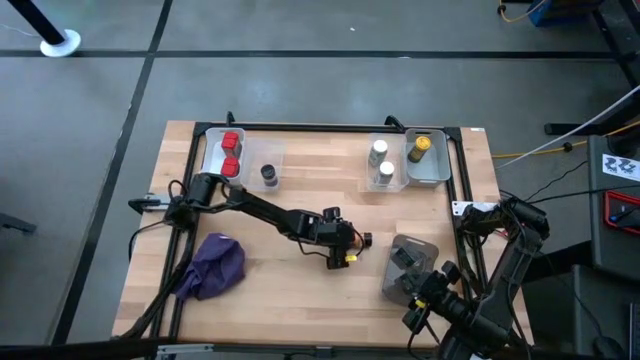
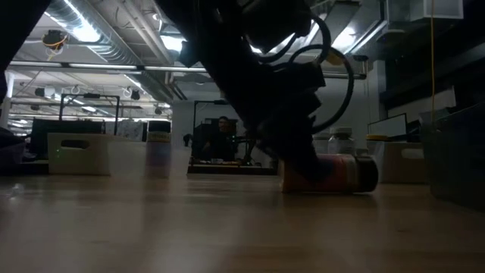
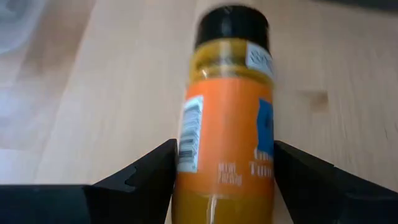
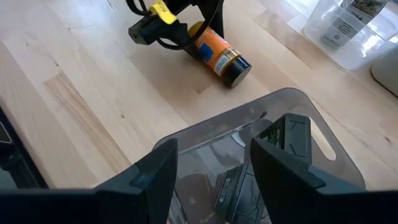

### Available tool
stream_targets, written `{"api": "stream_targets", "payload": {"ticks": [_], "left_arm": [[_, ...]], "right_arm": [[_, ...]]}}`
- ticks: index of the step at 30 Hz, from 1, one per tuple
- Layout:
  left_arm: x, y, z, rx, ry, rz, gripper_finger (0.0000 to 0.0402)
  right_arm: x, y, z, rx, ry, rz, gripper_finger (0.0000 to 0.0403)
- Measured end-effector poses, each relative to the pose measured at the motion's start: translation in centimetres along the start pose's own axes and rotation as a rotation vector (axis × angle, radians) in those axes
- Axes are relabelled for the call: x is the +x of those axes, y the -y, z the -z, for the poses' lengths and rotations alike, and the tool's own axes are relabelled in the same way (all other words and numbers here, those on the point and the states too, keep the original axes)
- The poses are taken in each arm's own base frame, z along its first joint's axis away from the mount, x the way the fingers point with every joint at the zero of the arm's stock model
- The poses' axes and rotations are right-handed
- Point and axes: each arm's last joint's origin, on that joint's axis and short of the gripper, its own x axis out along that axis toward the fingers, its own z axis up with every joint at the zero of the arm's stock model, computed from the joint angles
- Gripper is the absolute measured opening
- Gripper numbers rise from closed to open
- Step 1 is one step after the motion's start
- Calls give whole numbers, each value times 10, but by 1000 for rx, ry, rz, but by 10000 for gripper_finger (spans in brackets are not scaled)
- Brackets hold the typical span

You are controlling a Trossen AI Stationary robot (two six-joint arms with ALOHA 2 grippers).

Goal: Sort spices by type
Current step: Put the black seasoning bottle into the left transparent bin

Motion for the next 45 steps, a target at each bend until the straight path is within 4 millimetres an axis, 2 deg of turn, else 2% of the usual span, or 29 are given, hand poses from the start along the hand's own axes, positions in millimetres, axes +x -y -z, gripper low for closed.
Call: {"api": "stream_targets", "payload": {"ticks": [6,12,19,22,27,34,40,45], "left_arm": [[0,0,5,28,-54,14,235],[0,0,6,7,-63,13,181],[-3,4,6,12,-63,19,181],[-11,9,3,9,-53,30,181],[-35,19,-8,16,1,59,181],[-89,31,-23,53,50,99,181],[-146,37,-26,94,53,116,180],[-188,41,-13,108,30,48,180]], "right_arm": [[0,-1,0,6,0,-7,204],[0,-4,0,30,31,-46,204],[0,-9,-3,36,147,-101,204],[1,-9,-6,43,181,-102,204],[9,-10,-15,65,181,-76,204],[25,-14,-34,143,154,-39,204],[42,-16,-52,217,72,4,204],[55,-16,-64,182,-25,32,206]]}}
